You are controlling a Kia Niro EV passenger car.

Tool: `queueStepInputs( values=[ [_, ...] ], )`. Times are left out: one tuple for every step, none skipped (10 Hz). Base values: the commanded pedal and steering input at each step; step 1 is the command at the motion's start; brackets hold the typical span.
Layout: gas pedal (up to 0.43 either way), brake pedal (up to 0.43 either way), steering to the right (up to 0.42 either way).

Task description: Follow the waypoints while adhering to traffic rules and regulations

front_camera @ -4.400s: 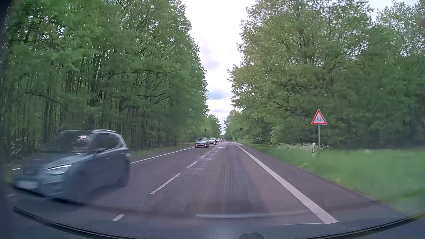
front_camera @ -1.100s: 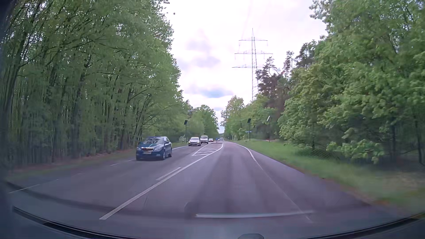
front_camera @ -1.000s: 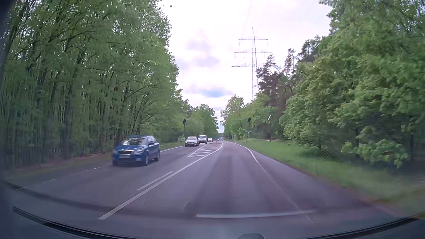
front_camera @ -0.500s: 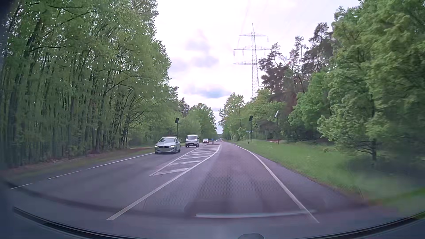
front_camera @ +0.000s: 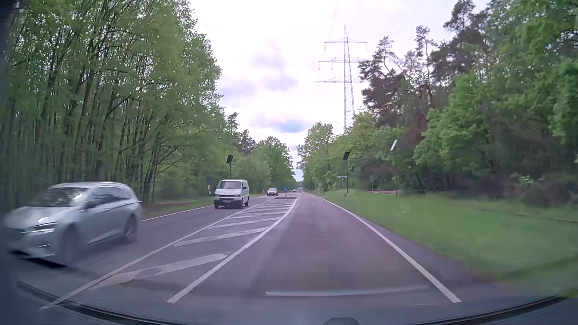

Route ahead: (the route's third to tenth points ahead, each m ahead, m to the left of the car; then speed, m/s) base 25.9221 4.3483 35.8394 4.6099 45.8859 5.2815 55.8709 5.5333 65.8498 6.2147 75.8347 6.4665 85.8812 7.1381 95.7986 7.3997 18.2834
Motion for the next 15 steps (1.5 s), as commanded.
queueStepInputs(
  values=[
    [0.008,0.000,-0.004],
    [0.008,0.000,-0.004],
    [0.008,0.000,-0.004],
    [0.000,0.000,-0.004],
    [0.000,0.000,-0.004],
    [0.000,0.000,-0.004],
    [0.000,0.000,-0.004],
    [0.000,0.000,-0.004],
    [0.000,0.000,-0.005],
    [0.000,0.000,-0.005],
    [0.000,0.000,-0.005],
    [0.000,0.000,-0.005],
    [0.000,0.000,-0.005],
    [0.000,0.000,-0.005],
    [0.000,0.000,-0.005]
  ],
)
